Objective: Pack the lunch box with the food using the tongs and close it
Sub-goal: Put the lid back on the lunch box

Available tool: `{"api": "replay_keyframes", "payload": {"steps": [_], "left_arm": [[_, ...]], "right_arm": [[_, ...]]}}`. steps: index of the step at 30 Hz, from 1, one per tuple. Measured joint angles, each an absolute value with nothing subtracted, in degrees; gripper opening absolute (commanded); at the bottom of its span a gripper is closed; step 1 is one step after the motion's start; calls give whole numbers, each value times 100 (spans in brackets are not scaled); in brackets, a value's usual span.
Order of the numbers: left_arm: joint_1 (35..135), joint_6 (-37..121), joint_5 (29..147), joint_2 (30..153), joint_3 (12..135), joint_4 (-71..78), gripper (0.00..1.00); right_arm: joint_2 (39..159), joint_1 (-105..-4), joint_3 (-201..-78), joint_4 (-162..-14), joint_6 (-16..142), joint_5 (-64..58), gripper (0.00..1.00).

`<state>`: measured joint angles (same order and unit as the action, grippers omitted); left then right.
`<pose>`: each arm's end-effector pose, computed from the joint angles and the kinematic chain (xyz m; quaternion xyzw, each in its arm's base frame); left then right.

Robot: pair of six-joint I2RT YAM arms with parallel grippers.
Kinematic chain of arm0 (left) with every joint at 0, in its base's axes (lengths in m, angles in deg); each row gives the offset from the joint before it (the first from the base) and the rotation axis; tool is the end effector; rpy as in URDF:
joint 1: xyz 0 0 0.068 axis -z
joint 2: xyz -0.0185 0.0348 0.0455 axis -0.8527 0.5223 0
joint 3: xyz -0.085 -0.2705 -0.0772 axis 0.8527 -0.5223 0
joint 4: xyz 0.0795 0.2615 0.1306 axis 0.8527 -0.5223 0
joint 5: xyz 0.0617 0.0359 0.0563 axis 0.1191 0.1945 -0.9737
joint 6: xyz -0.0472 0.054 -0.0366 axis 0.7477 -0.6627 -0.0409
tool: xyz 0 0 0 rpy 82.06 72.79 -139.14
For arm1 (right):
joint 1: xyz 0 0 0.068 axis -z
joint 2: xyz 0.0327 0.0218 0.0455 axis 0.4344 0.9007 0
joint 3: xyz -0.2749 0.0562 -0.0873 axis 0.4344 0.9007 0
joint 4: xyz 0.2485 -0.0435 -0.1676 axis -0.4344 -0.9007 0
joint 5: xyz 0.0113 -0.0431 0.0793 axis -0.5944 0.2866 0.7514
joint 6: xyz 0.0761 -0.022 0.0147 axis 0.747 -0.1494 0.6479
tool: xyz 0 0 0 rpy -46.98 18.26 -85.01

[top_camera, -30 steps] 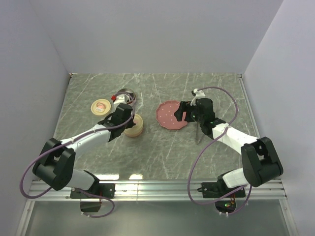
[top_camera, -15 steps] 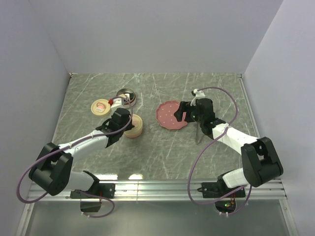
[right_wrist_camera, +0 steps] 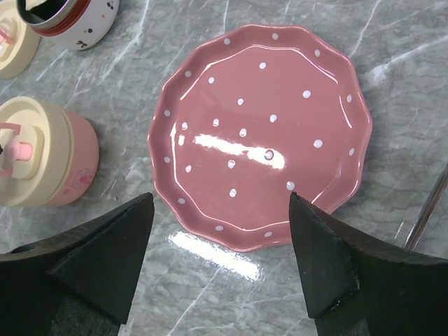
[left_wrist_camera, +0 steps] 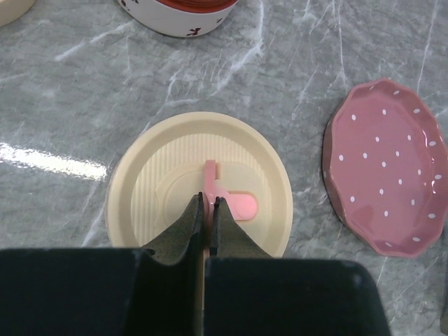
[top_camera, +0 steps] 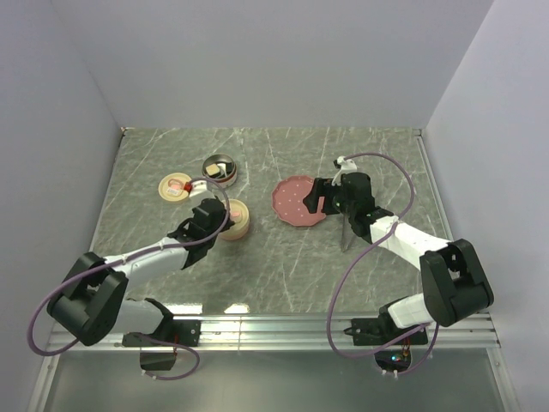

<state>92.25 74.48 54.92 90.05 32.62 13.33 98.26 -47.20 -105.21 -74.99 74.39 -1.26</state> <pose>0.2767 -0.1497 0.1655 -0.1845 0.8362 -0.1590 0.4913 0.3320 0.1430 0.1940 -0.0687 0.8468 0.2446 0.4673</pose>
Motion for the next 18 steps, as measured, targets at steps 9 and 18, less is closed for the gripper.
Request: {"api": "replay_keyframes", "payload": {"steps": [9,18], "left_arm": [[9382,7437,5345,9263,3413,1482,12],[9542,7402,5256,9154,3461,1169,54]], "right_arm": [[9826,-4724,-10521,-7503,7439,-99,85],[9828,-4724,-10521,-7505,7439,-56,85]]}}
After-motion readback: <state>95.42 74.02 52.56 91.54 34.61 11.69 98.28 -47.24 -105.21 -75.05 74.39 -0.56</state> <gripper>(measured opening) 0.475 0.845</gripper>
